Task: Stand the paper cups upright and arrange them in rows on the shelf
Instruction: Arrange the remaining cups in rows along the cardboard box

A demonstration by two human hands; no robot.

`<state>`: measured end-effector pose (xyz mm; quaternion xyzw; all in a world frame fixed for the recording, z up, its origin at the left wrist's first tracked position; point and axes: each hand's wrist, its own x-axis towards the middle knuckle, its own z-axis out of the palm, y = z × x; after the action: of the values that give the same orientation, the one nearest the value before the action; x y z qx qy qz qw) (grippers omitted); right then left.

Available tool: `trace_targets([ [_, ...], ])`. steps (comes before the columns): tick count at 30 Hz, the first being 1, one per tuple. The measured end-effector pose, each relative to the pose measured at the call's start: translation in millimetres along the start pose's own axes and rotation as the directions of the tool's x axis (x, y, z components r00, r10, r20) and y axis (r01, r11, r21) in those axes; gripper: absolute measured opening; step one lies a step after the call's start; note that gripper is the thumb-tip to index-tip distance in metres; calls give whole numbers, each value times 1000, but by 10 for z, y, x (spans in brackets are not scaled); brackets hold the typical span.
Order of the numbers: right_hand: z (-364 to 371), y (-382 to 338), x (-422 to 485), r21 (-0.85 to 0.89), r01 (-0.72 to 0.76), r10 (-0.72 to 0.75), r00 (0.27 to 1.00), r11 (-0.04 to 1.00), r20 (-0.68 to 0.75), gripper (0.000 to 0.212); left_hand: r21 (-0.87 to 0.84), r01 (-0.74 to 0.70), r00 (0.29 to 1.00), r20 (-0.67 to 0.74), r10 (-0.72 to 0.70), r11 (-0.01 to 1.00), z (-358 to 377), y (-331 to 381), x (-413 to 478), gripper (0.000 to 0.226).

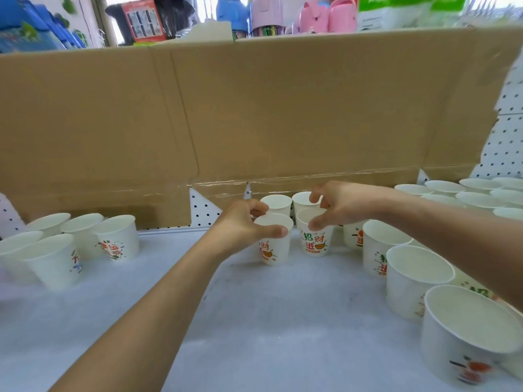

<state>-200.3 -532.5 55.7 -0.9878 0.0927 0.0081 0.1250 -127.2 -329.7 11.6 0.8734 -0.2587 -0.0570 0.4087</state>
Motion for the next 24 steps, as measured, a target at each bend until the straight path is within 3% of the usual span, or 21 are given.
trace_targets([
  [5, -26, 43, 34, -13, -8, 8, 1000, 1000, 4, 70, 265, 20, 985, -169, 26, 964, 159, 149, 19, 70],
  [9, -40, 46, 41, -28, -4, 4, 1000, 1000, 14, 70, 372, 34, 971, -230, 57, 928, 242, 201, 69, 73],
  [19, -28, 99, 34, -47, 38, -37, 999, 998, 11, 69, 501, 80, 969, -243, 51, 861, 327, 293, 68, 85],
  [24, -38, -31, -102, -129, 206, -224, 963, 970, -149, 57, 444, -54, 955, -239, 176, 894, 249, 239, -200, 74],
])
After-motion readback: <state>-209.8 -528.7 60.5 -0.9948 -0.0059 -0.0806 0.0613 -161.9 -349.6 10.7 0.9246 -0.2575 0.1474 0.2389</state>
